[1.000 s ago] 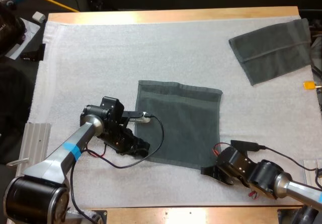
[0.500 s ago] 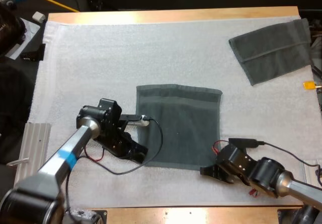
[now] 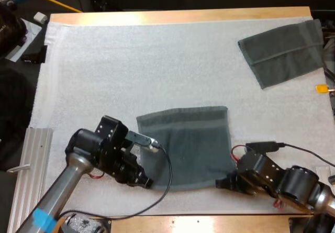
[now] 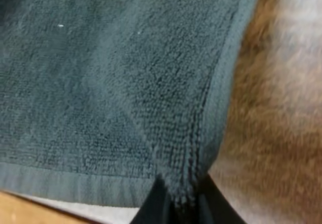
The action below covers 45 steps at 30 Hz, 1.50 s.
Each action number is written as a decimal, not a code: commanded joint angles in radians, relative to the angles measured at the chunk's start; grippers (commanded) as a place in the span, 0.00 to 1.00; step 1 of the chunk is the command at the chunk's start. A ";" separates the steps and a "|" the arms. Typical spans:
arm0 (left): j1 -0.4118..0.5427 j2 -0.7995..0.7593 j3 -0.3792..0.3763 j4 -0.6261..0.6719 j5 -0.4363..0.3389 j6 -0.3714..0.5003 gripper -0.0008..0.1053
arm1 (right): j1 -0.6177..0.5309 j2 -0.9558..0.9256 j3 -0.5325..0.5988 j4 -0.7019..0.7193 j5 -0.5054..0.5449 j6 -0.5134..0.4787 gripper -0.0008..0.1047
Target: Pick towel from pile, fold and stack
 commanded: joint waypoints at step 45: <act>0.262 0.370 -0.005 -0.580 0.048 -0.239 0.02 | -0.485 0.415 -0.024 -0.492 -0.245 0.094 0.01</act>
